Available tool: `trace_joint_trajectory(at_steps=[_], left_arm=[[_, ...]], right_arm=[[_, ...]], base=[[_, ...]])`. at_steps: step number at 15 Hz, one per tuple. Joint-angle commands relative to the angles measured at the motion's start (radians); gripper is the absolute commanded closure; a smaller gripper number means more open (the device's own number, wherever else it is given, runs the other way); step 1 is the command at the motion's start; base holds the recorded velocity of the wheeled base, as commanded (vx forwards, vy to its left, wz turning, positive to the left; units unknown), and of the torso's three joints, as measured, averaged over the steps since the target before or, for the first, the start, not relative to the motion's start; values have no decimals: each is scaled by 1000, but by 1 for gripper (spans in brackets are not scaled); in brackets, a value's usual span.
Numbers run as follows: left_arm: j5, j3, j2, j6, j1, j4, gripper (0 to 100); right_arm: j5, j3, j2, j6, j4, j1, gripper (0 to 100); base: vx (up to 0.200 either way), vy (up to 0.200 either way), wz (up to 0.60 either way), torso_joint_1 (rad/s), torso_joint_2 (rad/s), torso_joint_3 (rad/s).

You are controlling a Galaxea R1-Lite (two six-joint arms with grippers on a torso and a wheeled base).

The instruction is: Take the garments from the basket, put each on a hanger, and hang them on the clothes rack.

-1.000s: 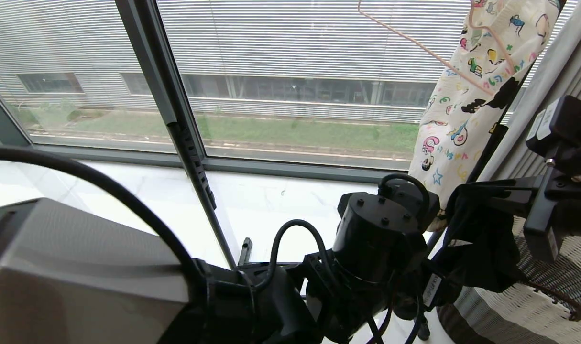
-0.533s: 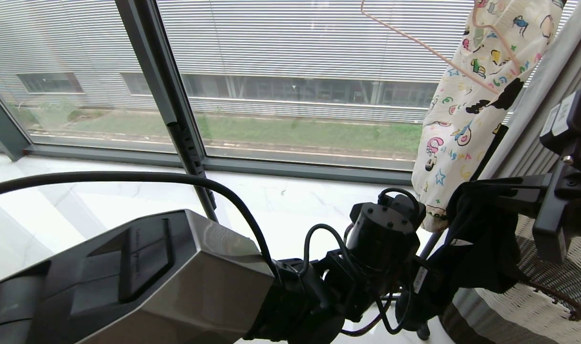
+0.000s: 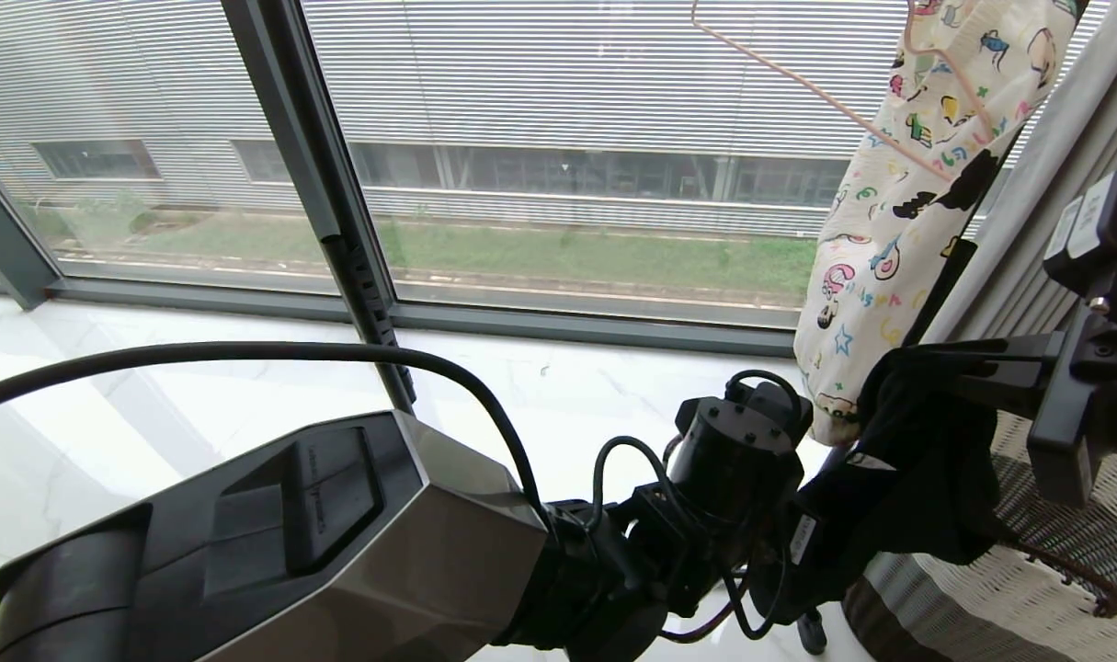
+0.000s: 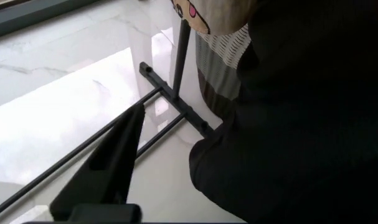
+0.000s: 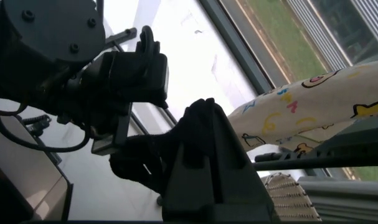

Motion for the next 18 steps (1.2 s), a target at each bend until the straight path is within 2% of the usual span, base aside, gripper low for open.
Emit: trace_joint_trajectory(at_steps=[1,3,4,5,6,7,8,9,10,11,14,16,18], left_arm=[[1,-4,-4,0,1,0,100],[25,10,-21,-2,14,0,100],[76,35,-34,-2,26,-2,100],[116,78,-61,-2,44,-7,100],[120,131,-89,3,63,-40,100],[120,234,-133,60,84,-122,100],[109,431,-195,184,127,-272,100],[73,593,-247,239,172,-418,100],[51,670,-278,247,198,-488,100],[28,790,-380,247,242,-553,100],[28,900,-607,248,324,-514,100],[28,897,-710,248,353,-395,100],[28,770,-854,250,357,-79,100]], right_arm=[[0,3,2,-1,0,1,100],[2,26,8,7,-1,1,100],[0,51,25,26,-9,1,100],[0,71,51,47,-24,1,100],[0,85,82,64,-46,1,100],[0,101,131,90,-83,1,100],[-1,108,206,130,-139,2,100],[-3,100,272,147,-201,22,100],[-4,88,310,150,-238,36,100],[-6,45,393,157,-293,79,100],[-12,-141,548,213,-302,182,100],[-34,-208,589,214,-302,192,100],[-52,-202,569,243,-302,191,100]], base=[[0,0,0,0,0,0],[0,0,0,0,0,0],[0,0,0,0,0,0],[0,0,0,0,0,0],[0,0,0,0,0,0],[0,0,0,0,0,0],[0,0,0,0,0,0],[0,0,0,0,0,0],[0,0,0,0,0,0],[0,0,0,0,0,0],[0,0,0,0,0,0],[0,0,0,0,0,0],[0,0,0,0,0,0]])
